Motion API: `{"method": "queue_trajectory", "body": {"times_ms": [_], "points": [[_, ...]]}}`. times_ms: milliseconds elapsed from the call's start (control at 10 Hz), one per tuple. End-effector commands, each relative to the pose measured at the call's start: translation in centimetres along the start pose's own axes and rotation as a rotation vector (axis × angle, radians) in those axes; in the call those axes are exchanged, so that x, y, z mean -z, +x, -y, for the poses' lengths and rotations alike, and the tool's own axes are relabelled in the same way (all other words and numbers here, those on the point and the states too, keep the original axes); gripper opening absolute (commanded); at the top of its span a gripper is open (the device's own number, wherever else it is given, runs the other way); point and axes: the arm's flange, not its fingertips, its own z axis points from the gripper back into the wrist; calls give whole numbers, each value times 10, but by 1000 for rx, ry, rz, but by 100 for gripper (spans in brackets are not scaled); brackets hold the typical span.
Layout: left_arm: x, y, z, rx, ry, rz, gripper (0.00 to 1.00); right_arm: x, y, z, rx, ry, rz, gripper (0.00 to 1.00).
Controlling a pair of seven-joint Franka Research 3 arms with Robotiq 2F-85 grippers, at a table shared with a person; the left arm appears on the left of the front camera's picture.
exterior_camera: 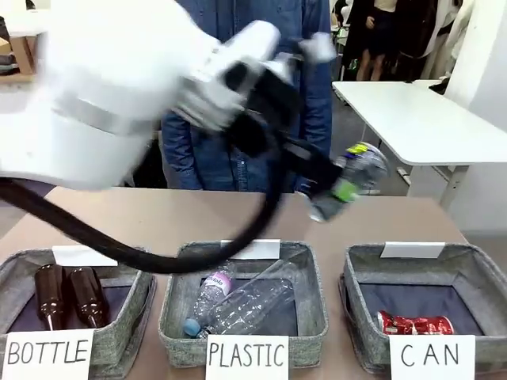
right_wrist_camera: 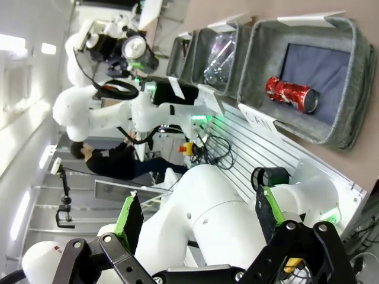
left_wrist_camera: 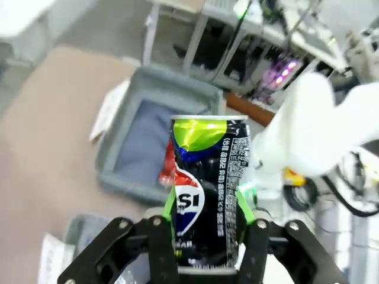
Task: Sort the can waste into the basket.
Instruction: Pick up the can waste from the table and place it in the right Fabric basket.
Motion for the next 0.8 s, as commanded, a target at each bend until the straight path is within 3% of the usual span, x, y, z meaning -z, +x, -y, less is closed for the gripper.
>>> {"method": "queue_trajectory", "body": {"times_ms": [0, 300, 700], "points": [[48, 39, -38, 122, -2, -9, 39, 0, 1, -3, 2, 5, 11, 100], [107, 35, -45, 95, -65, -8, 39, 0, 1, -3, 2, 5, 11, 100], [127, 35, -43, 128, -45, -26, 39, 0, 1, -3, 2, 5, 11, 100]]}}
